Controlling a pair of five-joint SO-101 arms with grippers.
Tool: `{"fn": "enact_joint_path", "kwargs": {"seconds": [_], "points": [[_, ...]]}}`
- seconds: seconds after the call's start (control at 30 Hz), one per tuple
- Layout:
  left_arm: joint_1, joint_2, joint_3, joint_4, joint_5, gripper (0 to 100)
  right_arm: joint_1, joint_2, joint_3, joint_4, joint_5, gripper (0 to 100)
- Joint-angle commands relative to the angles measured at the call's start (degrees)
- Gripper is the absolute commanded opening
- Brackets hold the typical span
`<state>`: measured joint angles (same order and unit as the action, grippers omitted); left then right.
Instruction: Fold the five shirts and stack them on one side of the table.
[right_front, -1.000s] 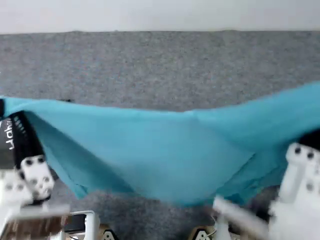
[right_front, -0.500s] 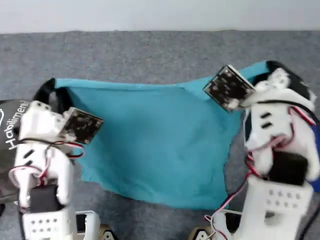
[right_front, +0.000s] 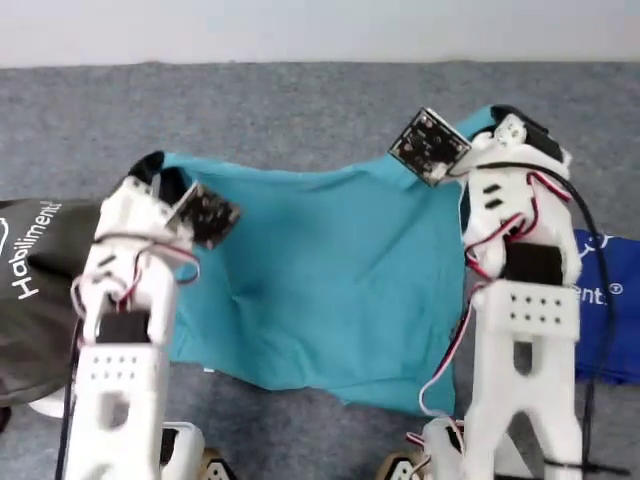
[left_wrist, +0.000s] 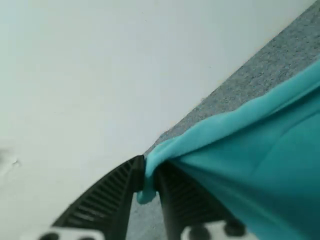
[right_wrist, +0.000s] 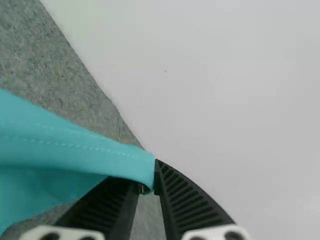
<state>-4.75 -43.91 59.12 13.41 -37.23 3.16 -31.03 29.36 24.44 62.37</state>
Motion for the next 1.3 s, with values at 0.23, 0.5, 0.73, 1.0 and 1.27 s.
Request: {"fn": "enact_joint_path", "kwargs": {"seconds": [0.23, 0.5, 0.73, 1.0, 1.27], "points": [[0.2, 32.8, -30.6, -4.9, -0.6, 1, -1.1, 15.6, -10.5, -16.2, 0.9, 1.0], [0.4, 49.3, -51.0, -4.7, -0.6, 1, -0.9, 34.7, -35.0, -17.4, 0.9, 1.0], [0.1, 59.9, -65.7, -4.6, -0.8, 1, -1.5, 49.9, -54.3, -16.9, 1.0, 1.0], [0.4, 63.9, -69.1, -4.5, -0.9, 1, -2.9, 55.9, -61.4, -16.9, 2.5, 1.0], [-0.4, 63.8, -69.0, 8.8, -5.8, 1, -2.9, 54.5, -61.7, -6.9, 2.5, 1.0]]}}
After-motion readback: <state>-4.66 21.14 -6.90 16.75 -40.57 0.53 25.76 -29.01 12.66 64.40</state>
